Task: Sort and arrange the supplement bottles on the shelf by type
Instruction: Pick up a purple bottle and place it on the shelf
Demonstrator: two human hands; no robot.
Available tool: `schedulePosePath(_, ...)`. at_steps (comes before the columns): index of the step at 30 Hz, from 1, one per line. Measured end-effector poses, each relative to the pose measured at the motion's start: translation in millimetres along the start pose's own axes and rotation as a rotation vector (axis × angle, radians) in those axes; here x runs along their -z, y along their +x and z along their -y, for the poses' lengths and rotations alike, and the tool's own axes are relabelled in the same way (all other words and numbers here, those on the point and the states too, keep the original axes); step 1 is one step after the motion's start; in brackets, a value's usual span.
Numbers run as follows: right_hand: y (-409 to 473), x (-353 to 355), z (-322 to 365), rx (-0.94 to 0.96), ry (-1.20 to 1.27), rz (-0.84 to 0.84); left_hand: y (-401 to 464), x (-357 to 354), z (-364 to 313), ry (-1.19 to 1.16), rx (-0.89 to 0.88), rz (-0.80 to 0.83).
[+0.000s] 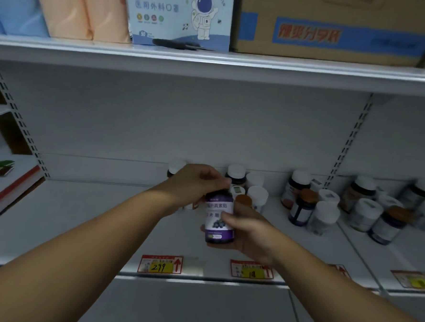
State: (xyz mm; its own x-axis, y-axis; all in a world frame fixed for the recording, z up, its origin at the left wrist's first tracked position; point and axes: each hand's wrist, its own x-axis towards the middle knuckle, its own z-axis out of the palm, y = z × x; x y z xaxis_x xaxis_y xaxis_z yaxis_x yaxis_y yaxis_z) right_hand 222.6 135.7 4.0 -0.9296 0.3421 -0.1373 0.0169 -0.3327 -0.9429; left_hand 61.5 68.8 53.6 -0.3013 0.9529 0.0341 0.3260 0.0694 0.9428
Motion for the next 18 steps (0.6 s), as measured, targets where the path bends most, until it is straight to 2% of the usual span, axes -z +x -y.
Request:
schedulePosePath(6, -25.2, 8.8, -5.2, 0.001, -0.004, -0.110, -1.8, -15.8, -7.1, -0.219, 0.022, 0.209)
schedulePosePath(10, -44.8, 11.0, -6.7, -0.003, 0.051, -0.175, 4.4, -33.9, -6.3, -0.179, -0.011, 0.183)
schedulePosePath(14, -68.7, 18.0, -9.4, 0.021, 0.138, -0.207, 9.4, -58.2, -8.5, -0.175, -0.044, 0.223)
schedulePosePath(18, -94.0, 25.8, -11.0, 0.046, 0.087, -0.296, 9.7, -84.3, -18.7, -0.175, -0.070, 0.261)
